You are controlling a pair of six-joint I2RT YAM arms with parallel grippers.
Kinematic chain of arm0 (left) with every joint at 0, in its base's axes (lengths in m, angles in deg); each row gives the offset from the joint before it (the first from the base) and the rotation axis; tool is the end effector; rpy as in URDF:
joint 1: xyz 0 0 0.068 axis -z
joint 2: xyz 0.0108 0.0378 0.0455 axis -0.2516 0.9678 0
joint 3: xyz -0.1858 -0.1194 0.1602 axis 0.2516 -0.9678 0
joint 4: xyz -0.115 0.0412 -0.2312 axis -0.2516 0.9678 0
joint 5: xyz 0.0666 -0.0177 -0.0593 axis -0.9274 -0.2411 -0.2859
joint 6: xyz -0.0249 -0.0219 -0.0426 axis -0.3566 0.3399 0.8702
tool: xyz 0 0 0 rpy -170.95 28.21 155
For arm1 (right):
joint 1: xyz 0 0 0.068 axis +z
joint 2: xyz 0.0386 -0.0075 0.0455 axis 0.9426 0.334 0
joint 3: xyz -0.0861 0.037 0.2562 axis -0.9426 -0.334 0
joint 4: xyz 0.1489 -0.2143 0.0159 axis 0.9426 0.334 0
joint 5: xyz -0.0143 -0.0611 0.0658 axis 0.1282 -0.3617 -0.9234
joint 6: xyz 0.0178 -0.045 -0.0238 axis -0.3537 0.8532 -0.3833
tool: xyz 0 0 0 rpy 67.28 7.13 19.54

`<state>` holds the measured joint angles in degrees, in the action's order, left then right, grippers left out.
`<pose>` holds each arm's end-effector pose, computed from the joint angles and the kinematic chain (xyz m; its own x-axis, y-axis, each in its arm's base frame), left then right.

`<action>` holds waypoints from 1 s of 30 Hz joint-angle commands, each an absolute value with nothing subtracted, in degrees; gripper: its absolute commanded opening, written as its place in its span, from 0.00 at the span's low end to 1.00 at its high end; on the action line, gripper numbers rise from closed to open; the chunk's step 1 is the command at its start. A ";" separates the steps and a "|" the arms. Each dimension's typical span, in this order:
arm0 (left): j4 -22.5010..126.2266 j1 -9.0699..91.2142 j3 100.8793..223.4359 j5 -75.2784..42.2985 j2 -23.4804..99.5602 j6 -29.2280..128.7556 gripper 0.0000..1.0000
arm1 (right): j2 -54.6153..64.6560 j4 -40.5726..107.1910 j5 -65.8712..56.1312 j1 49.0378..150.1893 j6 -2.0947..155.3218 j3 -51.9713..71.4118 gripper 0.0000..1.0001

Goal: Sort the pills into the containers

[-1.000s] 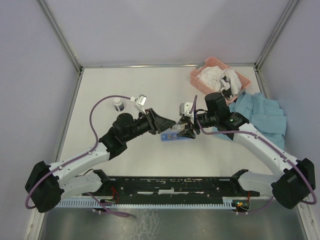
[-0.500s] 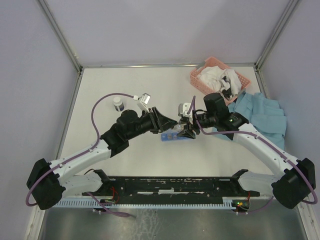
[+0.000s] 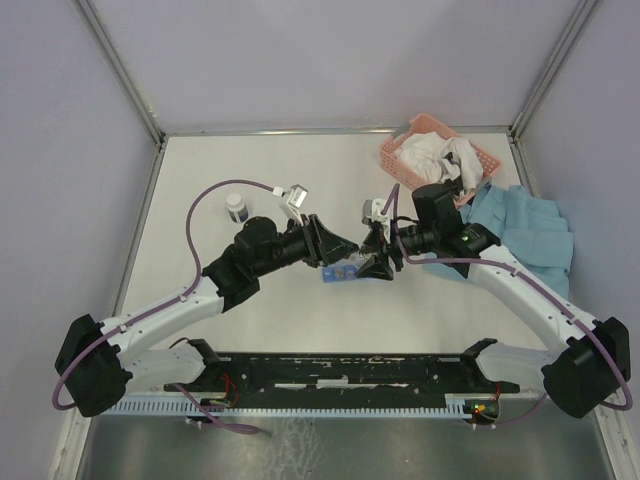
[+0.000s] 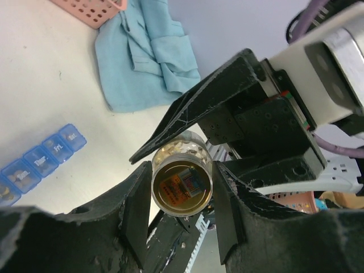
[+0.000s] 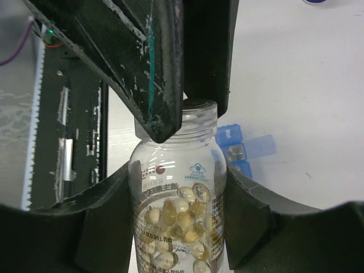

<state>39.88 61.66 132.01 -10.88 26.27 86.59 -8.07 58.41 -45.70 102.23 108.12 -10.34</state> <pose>0.1709 -0.1964 0.3014 -0.7121 -0.3004 -0.6346 0.5127 0.3951 -0.7623 0.1985 0.1541 0.3039 -0.1220 -0.4010 -0.9079 -0.9913 0.0951 0.0911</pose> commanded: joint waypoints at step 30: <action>42.62 59.73 135.58 -9.04 14.30 61.88 0.96 | -9.48 38.70 -64.26 100.26 87.92 -8.84 0.10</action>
<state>41.96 59.91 136.14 -3.58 19.06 60.20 -8.10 38.21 -64.03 100.00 84.77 -11.76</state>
